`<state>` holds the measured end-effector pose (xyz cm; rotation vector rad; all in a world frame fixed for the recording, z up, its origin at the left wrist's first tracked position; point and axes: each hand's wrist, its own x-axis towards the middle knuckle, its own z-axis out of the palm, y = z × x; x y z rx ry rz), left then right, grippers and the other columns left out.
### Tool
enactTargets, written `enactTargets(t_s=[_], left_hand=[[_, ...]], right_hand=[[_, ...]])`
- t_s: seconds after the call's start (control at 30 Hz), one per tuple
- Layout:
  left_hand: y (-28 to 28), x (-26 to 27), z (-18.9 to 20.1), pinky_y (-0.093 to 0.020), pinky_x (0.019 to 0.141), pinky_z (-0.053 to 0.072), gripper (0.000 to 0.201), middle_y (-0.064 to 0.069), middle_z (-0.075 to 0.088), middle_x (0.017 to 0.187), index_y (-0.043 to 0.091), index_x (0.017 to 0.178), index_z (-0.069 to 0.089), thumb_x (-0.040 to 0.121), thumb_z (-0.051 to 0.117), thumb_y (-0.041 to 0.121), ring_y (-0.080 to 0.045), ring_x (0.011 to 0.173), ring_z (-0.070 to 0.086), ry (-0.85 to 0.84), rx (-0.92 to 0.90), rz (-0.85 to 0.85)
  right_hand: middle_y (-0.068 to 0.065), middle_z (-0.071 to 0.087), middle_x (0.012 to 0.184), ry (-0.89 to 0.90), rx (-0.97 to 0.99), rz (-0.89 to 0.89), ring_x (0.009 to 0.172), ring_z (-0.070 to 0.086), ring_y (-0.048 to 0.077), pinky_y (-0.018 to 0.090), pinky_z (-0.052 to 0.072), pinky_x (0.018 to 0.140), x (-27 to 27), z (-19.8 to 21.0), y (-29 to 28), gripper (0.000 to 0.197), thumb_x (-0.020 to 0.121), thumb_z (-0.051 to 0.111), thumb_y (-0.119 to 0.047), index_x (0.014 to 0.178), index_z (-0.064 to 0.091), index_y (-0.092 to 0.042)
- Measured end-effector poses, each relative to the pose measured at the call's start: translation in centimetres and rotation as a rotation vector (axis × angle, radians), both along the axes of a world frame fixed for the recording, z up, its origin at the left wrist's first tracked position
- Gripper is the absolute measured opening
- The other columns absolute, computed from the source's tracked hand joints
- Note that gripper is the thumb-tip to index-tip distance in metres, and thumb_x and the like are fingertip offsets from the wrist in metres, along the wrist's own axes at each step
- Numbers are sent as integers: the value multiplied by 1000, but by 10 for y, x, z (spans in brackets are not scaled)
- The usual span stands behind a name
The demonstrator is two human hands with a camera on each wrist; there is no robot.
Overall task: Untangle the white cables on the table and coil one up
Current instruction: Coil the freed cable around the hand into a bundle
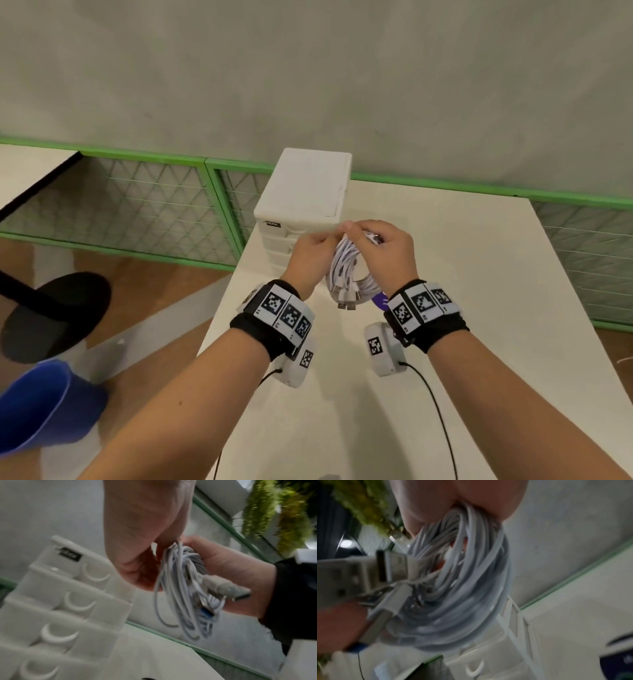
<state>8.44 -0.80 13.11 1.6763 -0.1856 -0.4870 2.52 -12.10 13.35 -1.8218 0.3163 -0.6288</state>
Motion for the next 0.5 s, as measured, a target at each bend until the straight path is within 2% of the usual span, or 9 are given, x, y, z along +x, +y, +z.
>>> enactTargets(t_s=[0.07,0.17,0.27,0.37,0.43,0.5], left_hand=[[13,21,-20,-22,53,49,22,-7,67,71,5,82,65,96,50,15,-18,58,62,56,55,95],[32,48,-61,-20,44,41,20,-5,61,67,5,78,58,95,52,14,-13,46,56,281,152,261],[41,61,-89,-24,49,40,24,-6,57,70,6,73,53,96,54,14,-16,55,55,473,191,290],[36,69,-101,-24,53,43,19,-6,59,71,7,75,55,92,61,13,-15,57,57,554,120,247],[33,72,-102,-23,49,43,14,-5,61,69,8,75,58,87,65,10,-13,51,60,595,71,252],[31,73,-102,-21,50,42,13,-2,65,65,9,75,60,86,66,9,-10,49,60,590,23,247]], right_hand=[[-7,66,87,81,-201,-23,81,61,7,25,47,79,15,-1,-3,18,82,66,-43,90,74,-28],[-8,61,113,257,-512,-5,95,60,11,28,46,88,37,2,-8,36,86,58,-52,112,68,-29],[-12,51,136,361,-769,48,115,55,12,31,43,94,56,1,-11,43,90,51,-53,124,60,-29],[-16,45,142,451,-858,109,125,48,5,28,39,99,67,-5,-14,43,91,48,-53,127,57,-31],[-18,45,141,459,-850,97,126,47,4,28,39,100,69,-6,-13,42,91,48,-52,127,57,-33],[-18,45,141,463,-858,74,125,48,4,28,40,99,68,-7,-10,40,92,47,-52,127,57,-34]])
